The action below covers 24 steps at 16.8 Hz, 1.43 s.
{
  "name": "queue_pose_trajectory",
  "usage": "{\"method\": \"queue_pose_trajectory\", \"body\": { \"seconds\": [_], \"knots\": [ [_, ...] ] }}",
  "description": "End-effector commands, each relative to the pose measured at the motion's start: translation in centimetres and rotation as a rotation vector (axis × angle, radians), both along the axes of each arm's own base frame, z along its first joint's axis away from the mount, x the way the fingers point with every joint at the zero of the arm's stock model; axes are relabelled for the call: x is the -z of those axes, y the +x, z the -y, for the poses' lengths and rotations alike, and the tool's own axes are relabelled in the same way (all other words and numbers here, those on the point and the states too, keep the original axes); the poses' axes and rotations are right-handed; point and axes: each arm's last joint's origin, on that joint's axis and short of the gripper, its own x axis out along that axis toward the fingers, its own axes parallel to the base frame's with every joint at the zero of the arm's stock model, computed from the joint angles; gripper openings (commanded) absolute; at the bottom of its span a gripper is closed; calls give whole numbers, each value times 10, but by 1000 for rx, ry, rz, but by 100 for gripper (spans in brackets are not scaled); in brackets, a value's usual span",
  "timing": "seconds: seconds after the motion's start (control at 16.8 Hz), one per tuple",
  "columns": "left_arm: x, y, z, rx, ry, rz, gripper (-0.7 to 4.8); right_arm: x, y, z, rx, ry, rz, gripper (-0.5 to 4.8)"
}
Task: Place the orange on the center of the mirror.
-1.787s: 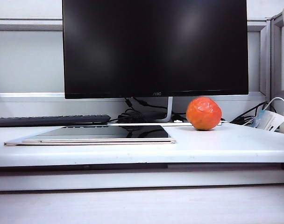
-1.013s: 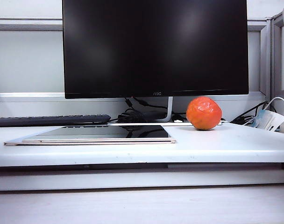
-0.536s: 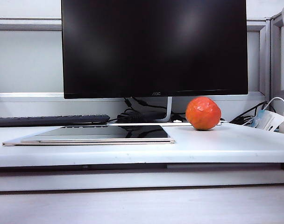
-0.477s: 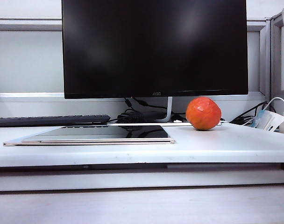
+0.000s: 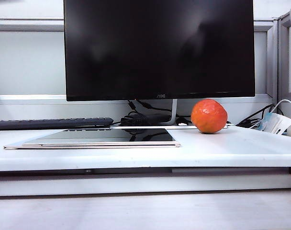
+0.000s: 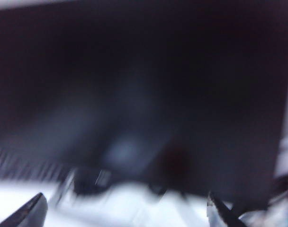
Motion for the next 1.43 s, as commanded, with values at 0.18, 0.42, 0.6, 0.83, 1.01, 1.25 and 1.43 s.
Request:
{"method": "queue_pose_trajectory", "body": {
  "seconds": [0.18,0.42,0.6,0.83,1.01,1.25,1.43],
  "knots": [
    [29,27,65,26,255,-137,479,51,35,-7,-53,-24,-268,432],
    [37,27,90,-44,406,-158,479,90,58,-17,-127,-30,-406,432],
    [37,26,91,-54,428,-182,479,101,58,-37,-212,-96,-430,479],
    [48,23,89,-27,492,-275,479,108,53,-57,-197,-180,-472,479],
    [50,22,89,-26,511,-300,479,115,54,-59,-198,-226,-482,479],
    [51,21,89,-23,514,-304,479,136,62,-62,-210,-234,-546,479],
    [52,20,89,-21,524,-318,479,144,65,-63,-214,-239,-572,479]
  ]
}}
